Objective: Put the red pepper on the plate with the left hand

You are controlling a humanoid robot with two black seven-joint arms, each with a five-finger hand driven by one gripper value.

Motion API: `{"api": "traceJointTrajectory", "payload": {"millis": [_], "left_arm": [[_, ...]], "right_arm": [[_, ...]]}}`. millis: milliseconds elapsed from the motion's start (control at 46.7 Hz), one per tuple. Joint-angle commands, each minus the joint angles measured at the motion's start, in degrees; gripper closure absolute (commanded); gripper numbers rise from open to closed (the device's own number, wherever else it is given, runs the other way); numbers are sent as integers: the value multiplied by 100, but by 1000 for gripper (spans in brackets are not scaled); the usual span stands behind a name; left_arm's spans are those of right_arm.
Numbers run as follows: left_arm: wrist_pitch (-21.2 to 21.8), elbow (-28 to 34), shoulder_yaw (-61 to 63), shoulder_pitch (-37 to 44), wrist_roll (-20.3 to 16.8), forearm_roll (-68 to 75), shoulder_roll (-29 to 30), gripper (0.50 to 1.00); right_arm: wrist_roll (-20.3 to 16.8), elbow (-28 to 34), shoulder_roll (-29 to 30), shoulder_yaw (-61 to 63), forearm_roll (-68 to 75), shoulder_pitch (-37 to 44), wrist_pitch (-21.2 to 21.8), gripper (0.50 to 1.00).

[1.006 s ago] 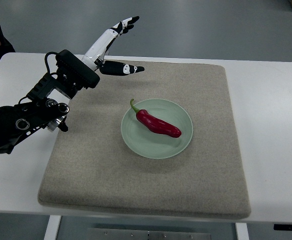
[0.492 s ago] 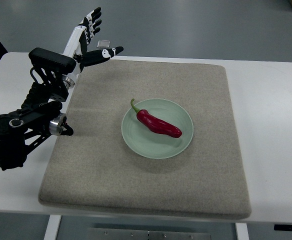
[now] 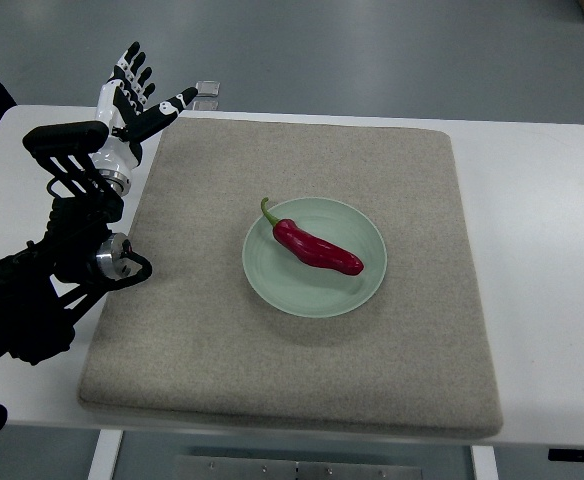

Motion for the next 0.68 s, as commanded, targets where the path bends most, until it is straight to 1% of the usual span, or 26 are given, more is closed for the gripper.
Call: {"api": "traceJointTrajectory", "payload": {"millis": [0, 150, 300, 535, 663], "left_arm": [[-9, 95, -90, 5, -74, -192, -47, 500], [-53, 288, -301, 31, -83, -228, -153, 500], [-317, 446, -336, 31, -83, -245, -179, 500], [-563, 526, -477, 75, -83, -395, -249, 500], [-616, 526, -477, 75, -75, -465, -267, 500]], "right_arm": [[0, 0, 0, 0, 0, -2, 0, 568], [0, 0, 0, 0, 0, -2, 0, 568], [0, 0, 0, 0, 0, 7, 0, 568], [0, 44, 0, 18, 0, 7, 61, 568], [0, 70, 0, 18, 0, 7, 61, 568]]}}
